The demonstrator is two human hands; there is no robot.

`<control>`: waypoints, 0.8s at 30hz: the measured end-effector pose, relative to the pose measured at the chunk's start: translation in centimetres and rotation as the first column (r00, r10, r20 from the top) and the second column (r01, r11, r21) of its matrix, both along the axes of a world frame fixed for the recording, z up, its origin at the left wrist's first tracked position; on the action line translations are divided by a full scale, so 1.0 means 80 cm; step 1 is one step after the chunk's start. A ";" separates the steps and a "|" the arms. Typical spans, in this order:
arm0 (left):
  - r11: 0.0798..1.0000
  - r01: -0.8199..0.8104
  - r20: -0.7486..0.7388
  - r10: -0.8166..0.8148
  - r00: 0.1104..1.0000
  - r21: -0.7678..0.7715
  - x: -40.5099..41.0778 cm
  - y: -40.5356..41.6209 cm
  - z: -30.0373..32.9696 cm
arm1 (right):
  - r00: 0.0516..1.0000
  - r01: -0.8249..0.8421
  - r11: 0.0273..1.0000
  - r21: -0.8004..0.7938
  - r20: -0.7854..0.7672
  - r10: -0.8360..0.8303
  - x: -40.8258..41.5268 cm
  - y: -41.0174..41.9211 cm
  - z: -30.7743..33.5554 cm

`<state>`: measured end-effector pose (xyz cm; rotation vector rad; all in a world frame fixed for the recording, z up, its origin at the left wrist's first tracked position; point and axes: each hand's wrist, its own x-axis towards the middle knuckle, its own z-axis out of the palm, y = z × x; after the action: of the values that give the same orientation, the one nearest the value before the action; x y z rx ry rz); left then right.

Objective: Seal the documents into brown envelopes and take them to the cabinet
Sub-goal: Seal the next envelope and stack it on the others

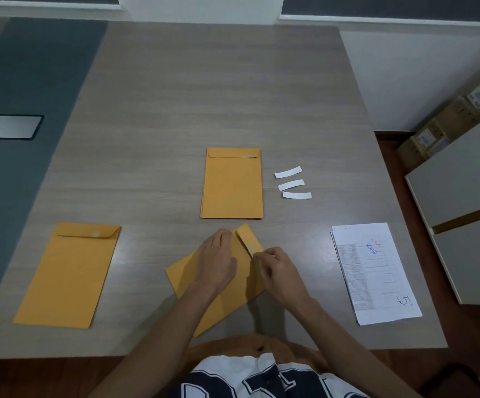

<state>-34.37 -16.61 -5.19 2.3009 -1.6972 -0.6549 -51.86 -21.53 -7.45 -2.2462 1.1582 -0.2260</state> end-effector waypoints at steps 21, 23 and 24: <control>0.846 0.392 0.346 -0.512 0.786 0.360 0.009 -0.006 -0.015 | 0.917 -0.212 0.918 -0.334 -0.392 0.069 -0.063 0.049 -0.025; 0.856 0.361 0.346 -0.488 0.801 0.371 0.001 -0.012 -0.006 | 0.922 -0.183 0.931 -0.316 -0.384 0.051 -0.060 0.050 -0.023; 0.860 0.357 0.350 -0.482 0.803 0.364 -0.006 -0.016 0.001 | 0.921 -0.175 0.932 -0.317 -0.388 0.041 -0.059 0.051 -0.023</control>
<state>-34.87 -17.86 -5.11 2.3940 -2.5323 -0.5065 -56.57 -17.47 -9.27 -2.7471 1.2549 0.0593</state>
